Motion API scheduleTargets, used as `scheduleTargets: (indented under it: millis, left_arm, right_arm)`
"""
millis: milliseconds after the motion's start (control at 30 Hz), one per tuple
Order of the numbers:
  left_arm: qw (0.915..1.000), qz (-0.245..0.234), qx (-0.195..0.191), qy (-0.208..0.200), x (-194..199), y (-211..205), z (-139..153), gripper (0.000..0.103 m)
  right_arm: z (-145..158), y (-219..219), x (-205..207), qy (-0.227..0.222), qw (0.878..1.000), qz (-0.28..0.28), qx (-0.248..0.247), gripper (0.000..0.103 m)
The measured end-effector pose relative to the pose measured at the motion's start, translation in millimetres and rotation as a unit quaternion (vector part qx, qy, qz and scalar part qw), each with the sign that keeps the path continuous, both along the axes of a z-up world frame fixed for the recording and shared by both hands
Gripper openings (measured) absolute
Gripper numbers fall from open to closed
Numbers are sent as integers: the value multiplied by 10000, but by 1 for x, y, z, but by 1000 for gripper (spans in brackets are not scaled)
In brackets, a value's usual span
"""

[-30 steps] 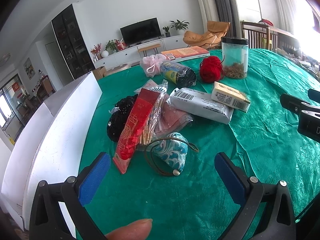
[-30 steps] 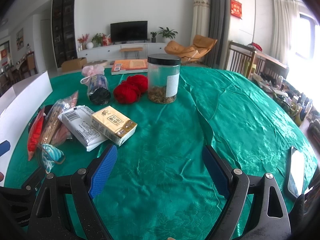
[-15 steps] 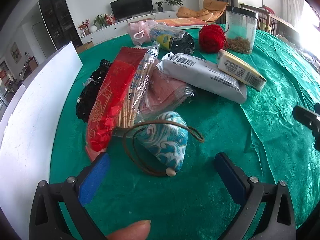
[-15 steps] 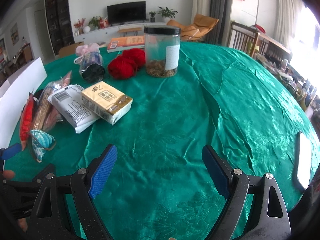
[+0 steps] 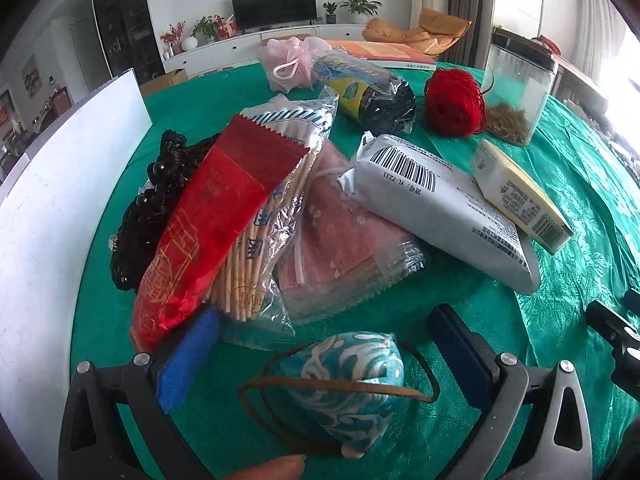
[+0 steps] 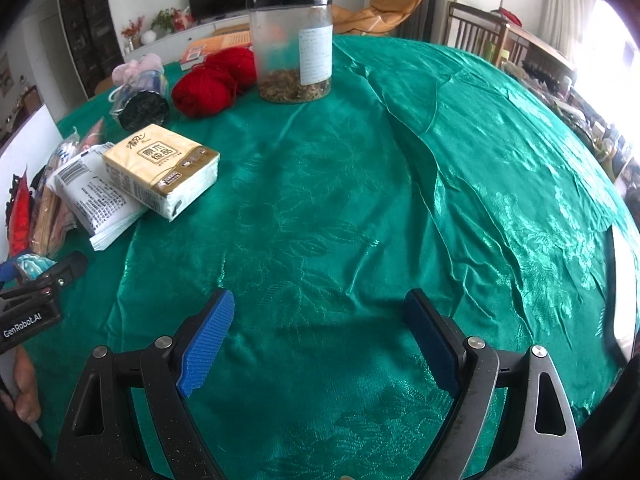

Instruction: Organize soft objects

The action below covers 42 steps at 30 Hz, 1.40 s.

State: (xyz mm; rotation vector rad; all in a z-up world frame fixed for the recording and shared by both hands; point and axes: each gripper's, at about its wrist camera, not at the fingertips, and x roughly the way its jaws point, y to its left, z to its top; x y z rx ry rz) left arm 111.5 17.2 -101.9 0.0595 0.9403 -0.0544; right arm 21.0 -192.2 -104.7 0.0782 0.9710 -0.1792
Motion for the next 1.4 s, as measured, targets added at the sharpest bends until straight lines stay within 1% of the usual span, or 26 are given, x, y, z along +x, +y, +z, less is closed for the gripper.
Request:
scheduleTargets:
  millis: [200,367,567,1400]
  left_arm:
    - [9999,18,-151,41,-4,4,-2,103]
    - [9999,18,-154,39,-6,6,-2,103]
    - [9999,18,-150,37,-6,6,-2,103]
    - [9999,17,-150,35,-6,6,-2,103]
  right_arm:
    - [2,12,0,-114,9999,-116,-10,90]
    - [5,15,1,-192,9996,-187,-17,92]
    - [5,5,11,-220,9995,-212,25,92]
    - [4,4,10,-222,9995,-202,21,92]
